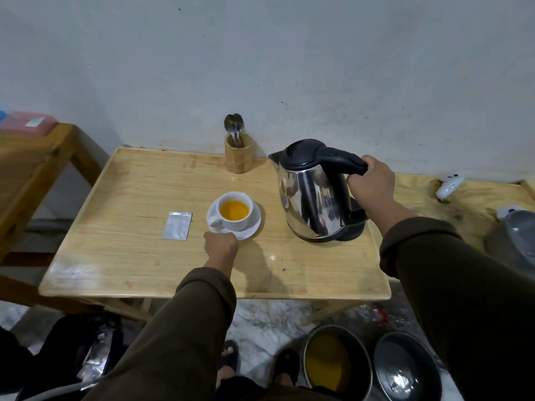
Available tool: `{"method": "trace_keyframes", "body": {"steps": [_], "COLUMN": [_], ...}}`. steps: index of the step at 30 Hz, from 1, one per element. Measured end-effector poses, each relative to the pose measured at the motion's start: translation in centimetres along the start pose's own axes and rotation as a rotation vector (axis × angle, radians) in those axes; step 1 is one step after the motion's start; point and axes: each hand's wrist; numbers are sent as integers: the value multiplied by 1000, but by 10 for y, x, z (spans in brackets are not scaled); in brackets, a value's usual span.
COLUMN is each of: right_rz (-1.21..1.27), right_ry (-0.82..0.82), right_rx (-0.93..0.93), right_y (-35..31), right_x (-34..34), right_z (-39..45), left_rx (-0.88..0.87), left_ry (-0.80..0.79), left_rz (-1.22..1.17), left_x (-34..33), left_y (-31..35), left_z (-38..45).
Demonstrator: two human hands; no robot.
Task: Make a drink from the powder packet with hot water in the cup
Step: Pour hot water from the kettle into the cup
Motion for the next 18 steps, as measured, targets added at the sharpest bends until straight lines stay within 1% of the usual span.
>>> {"method": "trace_keyframes", "body": {"steps": [2,5,6,7,8,9,11,12,15,18], "right_rz": [57,141,183,228,273,318,408,450,567,677], "right_ry": [34,101,118,132,145,155,162,162,166,171], "right_rx": [-68,-160,-194,-231,-268,-307,-378,-409,-496,-575], "right_y": [8,21,25,30,35,40,50,54,68,78], "right_x": [3,8,10,12,14,15,18,19,18,16], "right_z": [2,7,8,10,11,13,15,16,19,23], "left_rx": [-12,-78,-93,-94,-82,-51,-67,-94,-155,-145], "left_ry": [43,98,144,162,161,112,18,-4,-2,-17], "left_rz": [-39,-129,-110,-43,-31,-85,74,155,276,317], "left_x": [-12,-32,-36,-42,-46,-49,-55,-57,-65,-71], "left_y": [-4,-8,-9,-12,-16,-18,-24,-25,-27,-29], "left_z": [-6,-9,-11,-11,-10,-11,-14,-15,-16,-14]}}
Point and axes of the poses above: each hand's wrist, its own z-axis towards the middle knuckle, its own x-axis out of the back of the hand, y = z × x, and after that the axes turned 12 degrees about -x, right-handed
